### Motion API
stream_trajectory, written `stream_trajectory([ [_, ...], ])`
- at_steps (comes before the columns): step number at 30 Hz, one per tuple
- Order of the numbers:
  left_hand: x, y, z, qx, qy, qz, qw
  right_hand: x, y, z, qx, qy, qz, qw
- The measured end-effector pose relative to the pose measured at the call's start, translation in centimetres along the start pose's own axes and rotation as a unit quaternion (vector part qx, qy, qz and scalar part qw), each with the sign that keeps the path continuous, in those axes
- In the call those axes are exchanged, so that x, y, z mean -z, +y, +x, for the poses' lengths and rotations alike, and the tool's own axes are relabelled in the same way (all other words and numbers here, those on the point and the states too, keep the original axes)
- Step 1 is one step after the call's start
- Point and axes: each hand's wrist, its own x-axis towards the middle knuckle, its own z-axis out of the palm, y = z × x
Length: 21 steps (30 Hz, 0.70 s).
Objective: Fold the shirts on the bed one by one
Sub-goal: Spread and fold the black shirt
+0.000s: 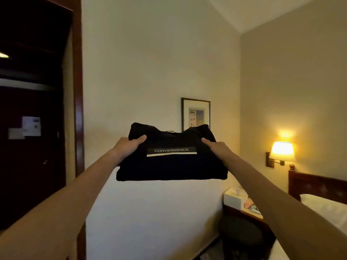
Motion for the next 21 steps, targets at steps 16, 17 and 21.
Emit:
stream_trajectory([
  [16, 23.9, -12.8, 8.6, 0.074, 0.246, 0.072, 0.964, -34.1, 1.5, 11.8, 0.025, -0.265, 0.081, 0.961],
  [17, 25.0, -13.8, 9.0, 0.079, 0.259, 0.076, 0.960, -36.0, 1.8, 12.6, 0.024, -0.277, 0.086, 0.957],
  [21, 27.7, -16.1, 9.2, 0.078, 0.306, 0.072, 0.946, -41.8, 2.1, 14.0, 0.021, -0.320, 0.100, 0.942],
])
